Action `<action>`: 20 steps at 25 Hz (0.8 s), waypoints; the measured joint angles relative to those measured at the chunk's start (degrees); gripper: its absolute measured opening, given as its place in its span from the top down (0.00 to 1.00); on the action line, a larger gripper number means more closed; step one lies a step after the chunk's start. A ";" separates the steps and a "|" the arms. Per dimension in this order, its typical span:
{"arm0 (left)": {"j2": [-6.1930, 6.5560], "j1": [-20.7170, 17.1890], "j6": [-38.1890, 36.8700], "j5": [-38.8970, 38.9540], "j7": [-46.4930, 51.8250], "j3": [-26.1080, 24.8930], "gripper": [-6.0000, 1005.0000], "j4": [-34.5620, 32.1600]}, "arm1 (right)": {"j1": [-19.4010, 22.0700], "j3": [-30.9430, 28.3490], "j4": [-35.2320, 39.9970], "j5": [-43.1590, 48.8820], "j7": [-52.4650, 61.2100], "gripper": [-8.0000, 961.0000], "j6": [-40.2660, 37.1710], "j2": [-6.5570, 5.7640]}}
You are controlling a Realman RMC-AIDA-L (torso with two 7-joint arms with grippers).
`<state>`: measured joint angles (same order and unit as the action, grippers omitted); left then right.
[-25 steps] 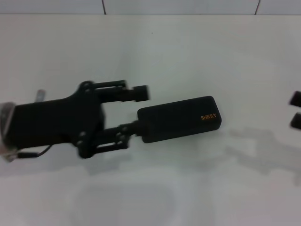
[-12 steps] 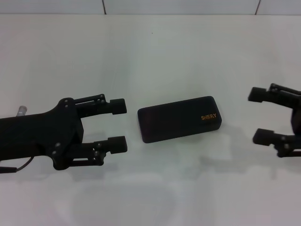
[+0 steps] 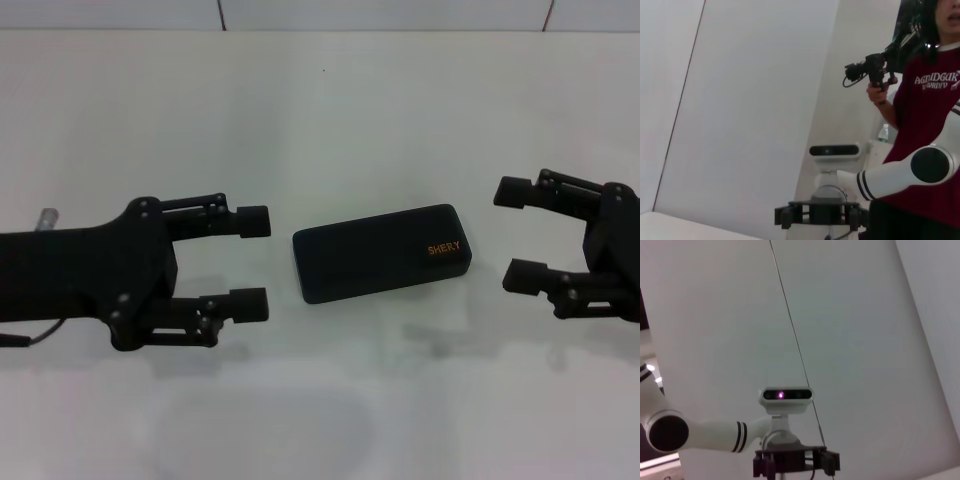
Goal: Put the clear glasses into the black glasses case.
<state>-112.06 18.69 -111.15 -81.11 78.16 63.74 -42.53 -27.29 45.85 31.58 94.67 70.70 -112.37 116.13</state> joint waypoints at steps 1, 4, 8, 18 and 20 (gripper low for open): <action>0.36 0.27 -0.08 -0.19 0.38 -0.01 0.22 0.02 | -0.14 0.30 -0.19 -0.54 0.01 0.08 -0.01 0.00; 1.10 0.57 -0.09 -0.43 0.69 -0.07 0.22 0.18 | -0.53 1.68 -0.44 -1.94 0.29 0.08 -0.13 -0.02; 1.92 0.79 0.12 -1.77 0.41 -1.83 0.22 0.34 | -0.97 4.48 -0.51 -3.75 0.56 0.08 -0.11 0.02; 0.79 1.49 0.32 -8.27 -0.40 -5.93 0.22 0.35 | -2.65 9.82 -0.56 -6.21 1.45 0.08 1.67 0.06; 0.58 1.51 0.34 -8.35 -1.08 -6.21 0.22 0.34 | -2.76 10.30 -0.56 -6.29 1.50 0.08 2.35 0.06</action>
<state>-111.49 20.19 -110.81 -89.46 77.07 57.53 -42.19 -30.05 56.15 31.02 88.38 72.20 -110.01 116.19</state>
